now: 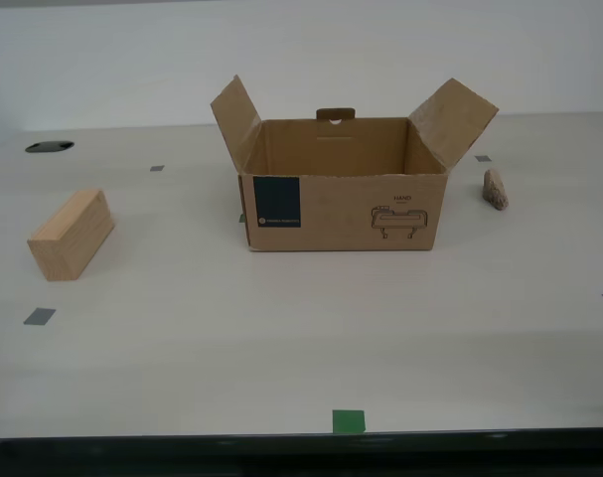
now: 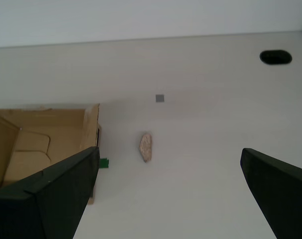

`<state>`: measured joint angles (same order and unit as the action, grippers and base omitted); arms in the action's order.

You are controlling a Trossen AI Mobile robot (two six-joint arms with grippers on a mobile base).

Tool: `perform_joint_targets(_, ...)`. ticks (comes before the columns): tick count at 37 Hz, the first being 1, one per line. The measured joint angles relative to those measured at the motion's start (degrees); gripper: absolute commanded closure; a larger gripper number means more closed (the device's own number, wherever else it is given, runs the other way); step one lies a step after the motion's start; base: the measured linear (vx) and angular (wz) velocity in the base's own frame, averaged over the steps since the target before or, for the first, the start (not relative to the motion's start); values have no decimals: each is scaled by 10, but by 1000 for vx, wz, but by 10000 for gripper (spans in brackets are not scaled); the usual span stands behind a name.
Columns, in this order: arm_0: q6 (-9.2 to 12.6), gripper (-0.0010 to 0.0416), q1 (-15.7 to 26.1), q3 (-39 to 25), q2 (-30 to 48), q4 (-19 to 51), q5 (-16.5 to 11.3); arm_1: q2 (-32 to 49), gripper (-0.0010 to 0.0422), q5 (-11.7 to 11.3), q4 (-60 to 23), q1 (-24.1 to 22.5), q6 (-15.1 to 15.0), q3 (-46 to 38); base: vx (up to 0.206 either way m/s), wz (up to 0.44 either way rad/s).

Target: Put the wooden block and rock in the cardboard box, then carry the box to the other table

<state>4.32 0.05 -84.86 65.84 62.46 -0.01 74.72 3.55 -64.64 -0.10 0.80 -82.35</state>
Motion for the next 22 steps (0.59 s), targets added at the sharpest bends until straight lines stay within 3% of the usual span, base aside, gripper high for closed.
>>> perform_joint_targets(12, 3, 11, 0, -134, 111, 165, 0, 0, 53, 0, -6, 0, 0, 0, 0, 0)
perform_joint_targets(22, 8, 12, 0, -210, 190, 196, 0, 0, 53, 0, -15, 0, 0, 0, 0, 0)
